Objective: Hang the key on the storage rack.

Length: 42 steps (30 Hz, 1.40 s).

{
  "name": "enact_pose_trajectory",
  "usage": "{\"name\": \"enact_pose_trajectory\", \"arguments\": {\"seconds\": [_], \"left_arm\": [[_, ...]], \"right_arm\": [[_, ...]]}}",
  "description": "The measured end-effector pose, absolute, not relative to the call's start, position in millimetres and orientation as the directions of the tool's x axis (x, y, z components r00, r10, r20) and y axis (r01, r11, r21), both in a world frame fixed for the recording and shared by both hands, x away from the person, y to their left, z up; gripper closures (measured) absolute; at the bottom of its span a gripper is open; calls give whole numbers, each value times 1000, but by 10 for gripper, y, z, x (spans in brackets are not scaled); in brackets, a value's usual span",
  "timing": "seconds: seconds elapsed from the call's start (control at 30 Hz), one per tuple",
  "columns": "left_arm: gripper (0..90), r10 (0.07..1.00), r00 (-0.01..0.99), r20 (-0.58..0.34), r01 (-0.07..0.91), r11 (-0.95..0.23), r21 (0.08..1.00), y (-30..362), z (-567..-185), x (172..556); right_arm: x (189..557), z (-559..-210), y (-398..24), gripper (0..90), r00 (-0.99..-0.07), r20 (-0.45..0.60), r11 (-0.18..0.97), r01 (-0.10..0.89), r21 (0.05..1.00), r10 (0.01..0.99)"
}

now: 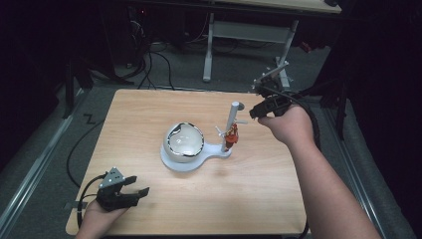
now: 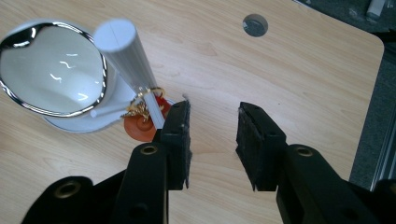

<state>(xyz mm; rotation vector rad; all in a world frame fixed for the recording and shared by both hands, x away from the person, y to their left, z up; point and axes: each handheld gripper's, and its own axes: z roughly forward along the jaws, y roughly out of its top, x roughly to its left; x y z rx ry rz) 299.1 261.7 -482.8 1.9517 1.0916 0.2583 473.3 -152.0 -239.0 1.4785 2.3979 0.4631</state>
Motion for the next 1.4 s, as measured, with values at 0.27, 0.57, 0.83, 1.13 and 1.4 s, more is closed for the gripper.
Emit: {"name": "enact_pose_trajectory", "arguments": {"seconds": [0.27,0.57,0.83,1.13,1.4], "left_arm": [[313,775,593,-218,600,-245,761,2623,-4838,2986],[313,768,604,-213,601,-264,754,2595,-4856,2995],[313,765,609,-210,598,-269,755,2567,-4861,2992],[312,760,614,-212,604,-279,747,2520,-4898,2991],[310,766,607,-211,594,-261,761,2496,-4902,3000]], "right_arm": [[4615,-2687,-1701,597,-412,-103,411,790,454,905],[4469,-3190,-1947,580,-394,-67,383,821,423,917],[4143,-3761,-2209,513,-358,-54,340,815,470,932],[3682,-4356,-2506,509,-296,-2,248,798,550,955],[3326,-4569,-2699,389,-306,-25,251,729,636,952]]}}
